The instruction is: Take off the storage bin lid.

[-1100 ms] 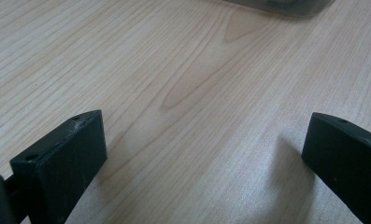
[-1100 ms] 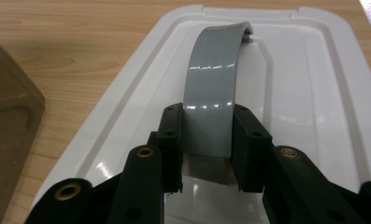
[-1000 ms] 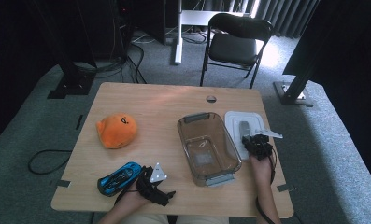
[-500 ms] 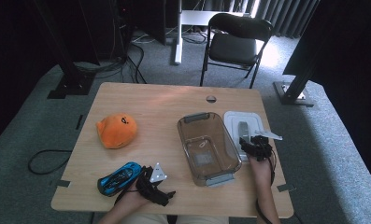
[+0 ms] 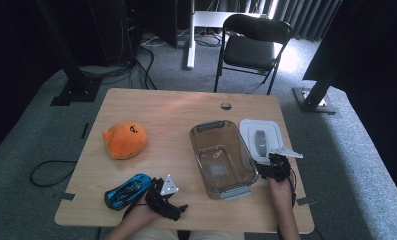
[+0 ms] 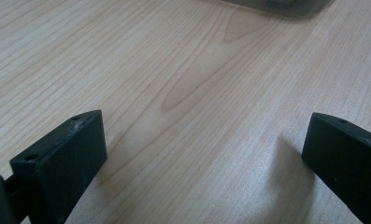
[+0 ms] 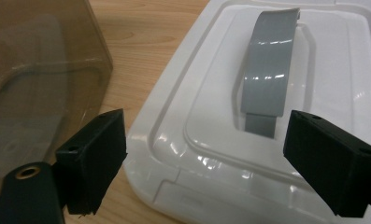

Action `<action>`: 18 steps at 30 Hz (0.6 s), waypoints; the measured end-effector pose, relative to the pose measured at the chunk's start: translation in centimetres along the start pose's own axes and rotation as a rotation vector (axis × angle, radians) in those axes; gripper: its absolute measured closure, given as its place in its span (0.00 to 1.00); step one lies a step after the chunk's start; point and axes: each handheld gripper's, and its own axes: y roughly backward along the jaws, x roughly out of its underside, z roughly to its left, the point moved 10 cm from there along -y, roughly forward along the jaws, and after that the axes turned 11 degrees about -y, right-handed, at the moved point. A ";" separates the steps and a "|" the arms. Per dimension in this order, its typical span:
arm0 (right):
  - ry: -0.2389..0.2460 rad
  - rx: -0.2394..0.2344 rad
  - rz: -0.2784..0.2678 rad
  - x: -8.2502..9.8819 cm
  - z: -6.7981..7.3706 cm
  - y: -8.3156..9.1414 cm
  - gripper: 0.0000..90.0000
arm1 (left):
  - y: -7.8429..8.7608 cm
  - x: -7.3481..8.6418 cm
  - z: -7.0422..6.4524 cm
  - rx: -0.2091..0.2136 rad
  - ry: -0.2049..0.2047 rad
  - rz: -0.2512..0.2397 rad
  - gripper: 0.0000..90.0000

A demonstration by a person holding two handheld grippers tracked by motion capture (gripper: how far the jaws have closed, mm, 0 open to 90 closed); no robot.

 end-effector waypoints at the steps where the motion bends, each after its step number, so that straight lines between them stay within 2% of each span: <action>1: -0.002 -0.009 0.001 0.2 0.1 0.1 0.15 | 0.0 0.0 0.0 0.000 0.000 0.000 0.01; 6: 0.014 -0.019 0.032 1.5 0.9 0.5 0.15 | 0.0 0.0 0.1 -0.011 0.013 0.002 0.01; 9: 0.045 -0.025 0.057 2.5 1.5 0.6 0.16 | 0.0 0.0 0.1 -0.021 0.023 0.005 0.01; 14: 0.033 -0.065 0.054 3.1 2.4 1.1 0.16 | 0.0 0.0 0.1 -0.031 0.036 0.007 0.01; 18: 0.049 -0.091 0.069 3.9 3.5 1.4 0.16 | 0.0 0.0 0.1 -0.031 0.036 0.008 0.01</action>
